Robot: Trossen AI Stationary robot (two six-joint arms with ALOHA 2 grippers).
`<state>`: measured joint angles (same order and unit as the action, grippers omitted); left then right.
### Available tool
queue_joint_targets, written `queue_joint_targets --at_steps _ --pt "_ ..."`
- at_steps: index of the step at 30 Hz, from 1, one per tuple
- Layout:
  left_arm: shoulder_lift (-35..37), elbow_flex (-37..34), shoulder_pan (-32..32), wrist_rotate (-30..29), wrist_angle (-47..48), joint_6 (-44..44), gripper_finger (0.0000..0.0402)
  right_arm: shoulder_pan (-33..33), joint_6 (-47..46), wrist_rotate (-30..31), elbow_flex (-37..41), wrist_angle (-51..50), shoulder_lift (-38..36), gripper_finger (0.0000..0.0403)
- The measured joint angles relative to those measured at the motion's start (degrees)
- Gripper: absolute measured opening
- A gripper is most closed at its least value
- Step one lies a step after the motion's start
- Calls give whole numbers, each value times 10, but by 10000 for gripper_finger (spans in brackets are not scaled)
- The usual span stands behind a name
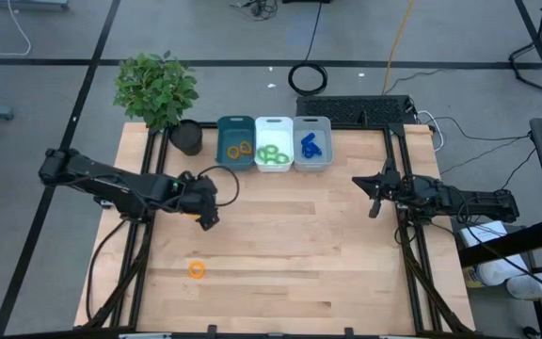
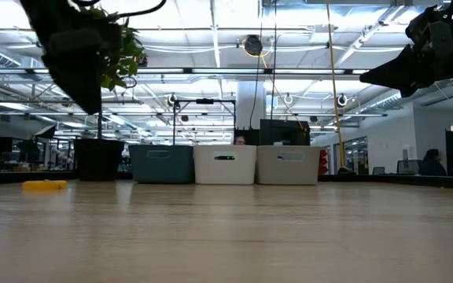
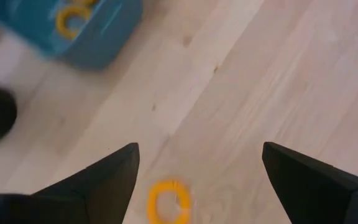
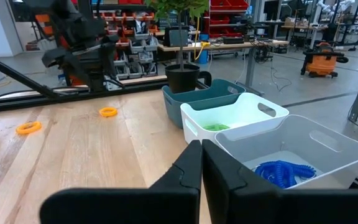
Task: Sort spring keychains
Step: Put the yellow spring keychain in the blue bin
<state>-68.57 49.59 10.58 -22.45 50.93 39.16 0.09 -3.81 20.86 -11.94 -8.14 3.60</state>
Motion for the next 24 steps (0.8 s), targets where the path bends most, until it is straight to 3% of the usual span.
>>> queue_joint_targets --at_steps 10,17,24 --pt "4 -9 0 66 103 93 349 0 0 0 0 0 0 0" --pt "3 -78 0 115 81 137 349 0 0 0 0 0 0 0" --pt "1 -137 -2 126 -25 135 349 0 0 0 0 0 0 0"
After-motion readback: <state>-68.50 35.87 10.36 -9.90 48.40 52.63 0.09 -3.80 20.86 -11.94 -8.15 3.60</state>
